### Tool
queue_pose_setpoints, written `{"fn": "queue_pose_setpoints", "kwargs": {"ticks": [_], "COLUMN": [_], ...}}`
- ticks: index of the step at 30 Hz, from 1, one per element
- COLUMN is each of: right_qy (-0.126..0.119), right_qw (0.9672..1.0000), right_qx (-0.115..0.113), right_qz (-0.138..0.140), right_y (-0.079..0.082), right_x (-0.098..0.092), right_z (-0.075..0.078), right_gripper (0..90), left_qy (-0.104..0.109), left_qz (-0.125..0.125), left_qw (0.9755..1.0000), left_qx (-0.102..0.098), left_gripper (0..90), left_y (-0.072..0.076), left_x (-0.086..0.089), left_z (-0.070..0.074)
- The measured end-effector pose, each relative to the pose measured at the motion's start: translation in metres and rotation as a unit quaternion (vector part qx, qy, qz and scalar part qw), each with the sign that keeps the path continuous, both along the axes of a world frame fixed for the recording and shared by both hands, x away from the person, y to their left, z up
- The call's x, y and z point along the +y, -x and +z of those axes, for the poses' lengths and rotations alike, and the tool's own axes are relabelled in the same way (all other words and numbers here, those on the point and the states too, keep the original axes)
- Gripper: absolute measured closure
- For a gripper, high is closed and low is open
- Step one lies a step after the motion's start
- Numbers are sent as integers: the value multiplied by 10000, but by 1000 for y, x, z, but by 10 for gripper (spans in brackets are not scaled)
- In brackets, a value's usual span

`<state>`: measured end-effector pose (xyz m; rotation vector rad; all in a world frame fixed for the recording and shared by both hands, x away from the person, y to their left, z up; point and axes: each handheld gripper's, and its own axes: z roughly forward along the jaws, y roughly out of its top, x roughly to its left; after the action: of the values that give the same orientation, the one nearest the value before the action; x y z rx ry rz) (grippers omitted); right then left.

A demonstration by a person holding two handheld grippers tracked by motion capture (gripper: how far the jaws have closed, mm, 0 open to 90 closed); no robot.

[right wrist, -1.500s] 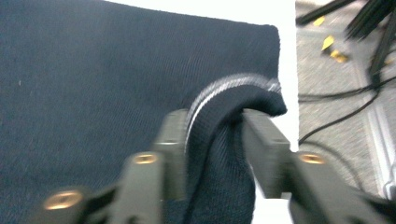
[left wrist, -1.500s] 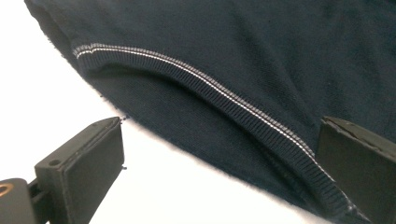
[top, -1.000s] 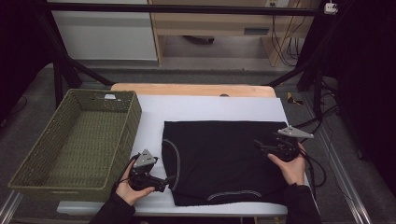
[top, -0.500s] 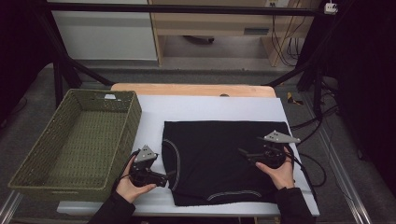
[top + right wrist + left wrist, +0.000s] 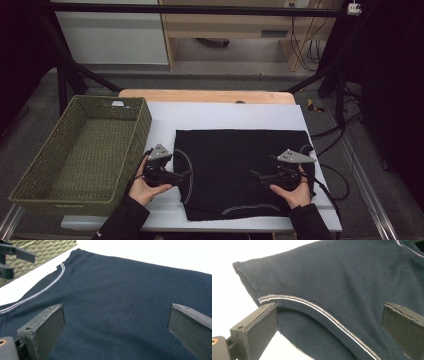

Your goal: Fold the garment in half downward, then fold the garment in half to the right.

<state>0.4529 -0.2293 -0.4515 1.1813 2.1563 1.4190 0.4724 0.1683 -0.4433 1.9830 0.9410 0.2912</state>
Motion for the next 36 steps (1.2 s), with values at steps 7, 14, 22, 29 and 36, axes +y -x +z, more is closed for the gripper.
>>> {"fn": "queue_pose_setpoints", "kwargs": {"ticks": [7,14,22,29,36], "right_qy": [95,76,100,73,116], "right_qw": [9999,10000,9999,9999,9998], "right_qx": [27,16,14,-10,-38], "right_qz": [17,45,70,114,139], "right_y": [7,13,16,20,22], "right_x": [1,3,5,7,11], "right_z": [-3,-3,-4,-2,-2], "right_gripper": [15,11,8,8,8], "left_qy": [-67,-13,-241,-253,-227], "left_qz": [155,272,652,753,889], "left_qw": [9998,9996,9975,9967,9957], "left_qx": [-50,-78,-153,-139,-82], "left_gripper": [6,6,10,28,64], "left_y": [-15,-30,-51,-65,-78], "left_x": [-7,-10,-12,-13,-8], "left_z": [4,10,12,11,3]}}
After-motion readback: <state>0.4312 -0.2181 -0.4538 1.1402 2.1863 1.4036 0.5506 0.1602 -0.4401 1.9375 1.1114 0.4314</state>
